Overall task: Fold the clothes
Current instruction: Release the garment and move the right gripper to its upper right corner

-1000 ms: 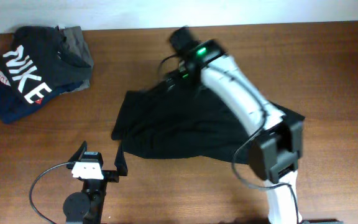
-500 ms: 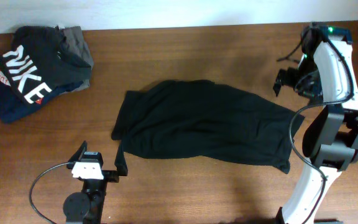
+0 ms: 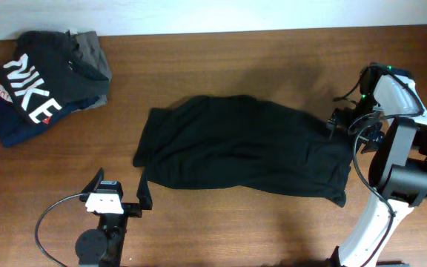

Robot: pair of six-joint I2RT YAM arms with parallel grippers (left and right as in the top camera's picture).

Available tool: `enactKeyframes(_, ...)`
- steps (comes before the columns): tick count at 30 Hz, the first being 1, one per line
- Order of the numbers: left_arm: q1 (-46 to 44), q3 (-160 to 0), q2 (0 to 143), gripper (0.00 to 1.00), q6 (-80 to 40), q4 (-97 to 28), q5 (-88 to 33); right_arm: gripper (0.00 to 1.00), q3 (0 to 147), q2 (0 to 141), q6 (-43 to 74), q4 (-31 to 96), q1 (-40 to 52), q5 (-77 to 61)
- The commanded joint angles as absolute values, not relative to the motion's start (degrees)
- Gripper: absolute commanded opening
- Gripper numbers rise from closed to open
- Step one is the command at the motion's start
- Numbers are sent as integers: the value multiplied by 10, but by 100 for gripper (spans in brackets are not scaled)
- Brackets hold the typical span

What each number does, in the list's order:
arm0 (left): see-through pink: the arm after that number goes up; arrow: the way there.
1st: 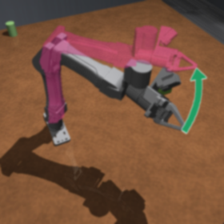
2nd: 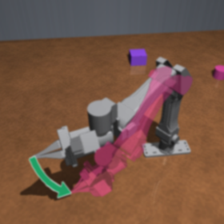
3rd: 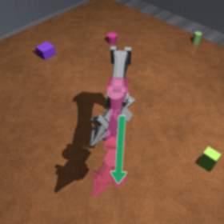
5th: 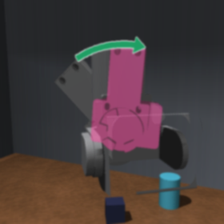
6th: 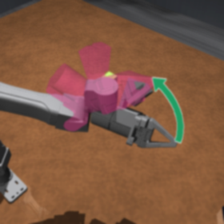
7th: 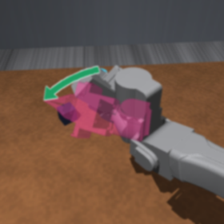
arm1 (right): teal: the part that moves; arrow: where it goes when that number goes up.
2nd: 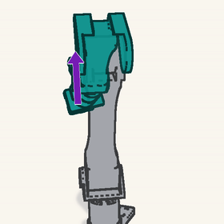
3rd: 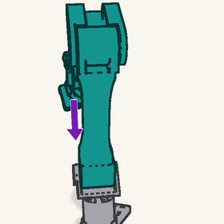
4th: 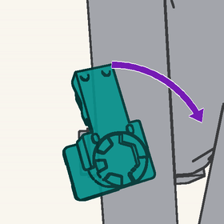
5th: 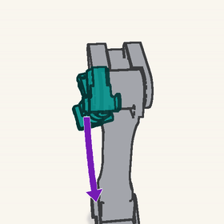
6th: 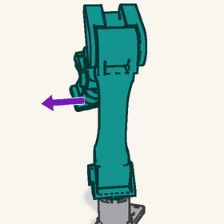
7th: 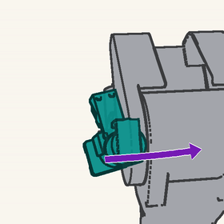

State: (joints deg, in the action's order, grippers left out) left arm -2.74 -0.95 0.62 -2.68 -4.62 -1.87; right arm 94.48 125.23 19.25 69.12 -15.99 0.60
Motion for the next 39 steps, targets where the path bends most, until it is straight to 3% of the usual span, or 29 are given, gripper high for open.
enactKeyframes(1, -25, -5, 3, 99, -30, -46, -15, 99, 923, 1240, 186, 668, -157, 4)
enactKeyframes(4, -25, -5, 3, 99, -30, -46, -15, 95, 912, 1240, 182, 647, -157, 4)
enactKeyframes(5, -25, -5, 3, 99, -30, -46, -15, 84, 908, 1240, 182, 640, -157, 4)
enactKeyframes(6, -25, -5, 3, 99, -30, -46, -15, 52, 905, 1240, 183, 632, -157, 4)
enactKeyframes(10, -25, -5, 3, 99, -30, -46, -15, 6, 905, 1240, 183, 626, -157, 4)
enactKeyframes(16, -25, -5, 3, 99, -30, -46, -15, 4, 929, 1227, 182, 632, -157, -4)
enactKeyframes(25, -25, -5, 3, 99, -30, -46, -15, 4, 997, 1139, 98, 628, -140, -158)
enactKeyframes(34, -25, -5, 3, 99, -30, -46, -15, 4, 997, 1087, 86, 601, -65, -119)
enactKeyframes(39, -25, -5, 3, 99, -30, -46, -15, 4, 997, 1091, 156, 556, -63, -40)
